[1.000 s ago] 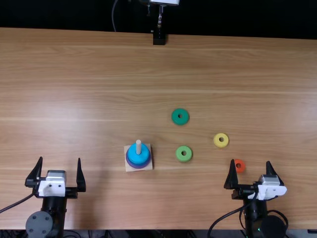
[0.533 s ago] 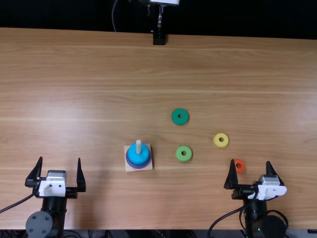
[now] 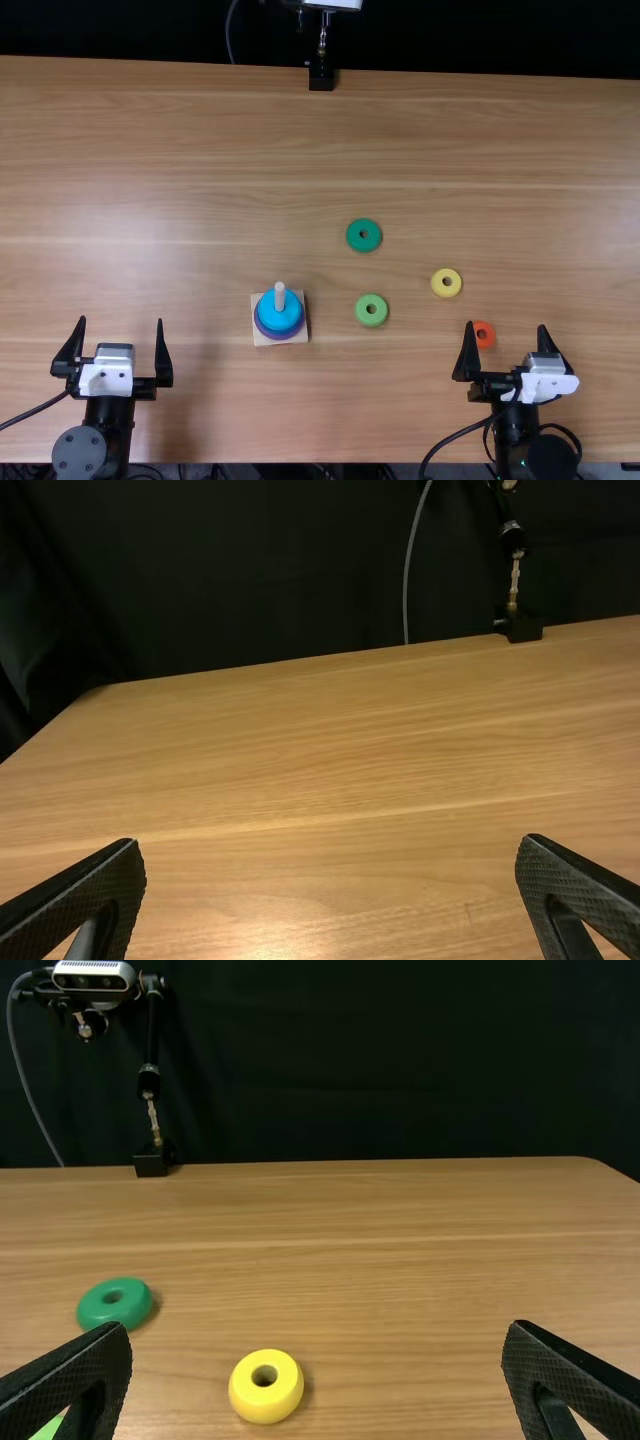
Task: Build the Hanoi tower: stack the rings onto the peg from bottom to top in this color order: purple, dark blue, light blue, dark green, light green, yellow, orange.
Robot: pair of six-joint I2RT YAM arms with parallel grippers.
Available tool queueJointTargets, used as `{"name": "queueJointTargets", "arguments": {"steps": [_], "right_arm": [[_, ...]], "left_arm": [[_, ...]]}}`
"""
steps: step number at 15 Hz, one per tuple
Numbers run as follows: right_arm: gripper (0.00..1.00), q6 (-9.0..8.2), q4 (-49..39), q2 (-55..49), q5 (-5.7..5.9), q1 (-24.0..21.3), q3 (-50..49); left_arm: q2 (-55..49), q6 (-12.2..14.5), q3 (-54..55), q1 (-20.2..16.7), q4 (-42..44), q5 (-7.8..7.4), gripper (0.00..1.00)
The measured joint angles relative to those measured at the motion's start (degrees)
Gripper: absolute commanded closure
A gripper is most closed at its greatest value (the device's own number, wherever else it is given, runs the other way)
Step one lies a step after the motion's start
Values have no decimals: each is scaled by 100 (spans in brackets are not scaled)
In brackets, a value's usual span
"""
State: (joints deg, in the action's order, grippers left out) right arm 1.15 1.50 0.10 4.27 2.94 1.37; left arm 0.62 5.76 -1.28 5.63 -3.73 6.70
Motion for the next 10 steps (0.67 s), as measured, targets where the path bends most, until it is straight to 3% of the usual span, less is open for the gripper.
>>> {"name": "queueJointTargets", "arguments": {"steps": [6, 10], "right_arm": [[0, 11, -721, 0, -22, 0, 201], [0, 4, -743, 63, -17, 0, 1473]], "left_arm": [[0, 0, 0, 0, 2, -2, 0], [0, -2, 2, 0, 2, -2, 0]]}}
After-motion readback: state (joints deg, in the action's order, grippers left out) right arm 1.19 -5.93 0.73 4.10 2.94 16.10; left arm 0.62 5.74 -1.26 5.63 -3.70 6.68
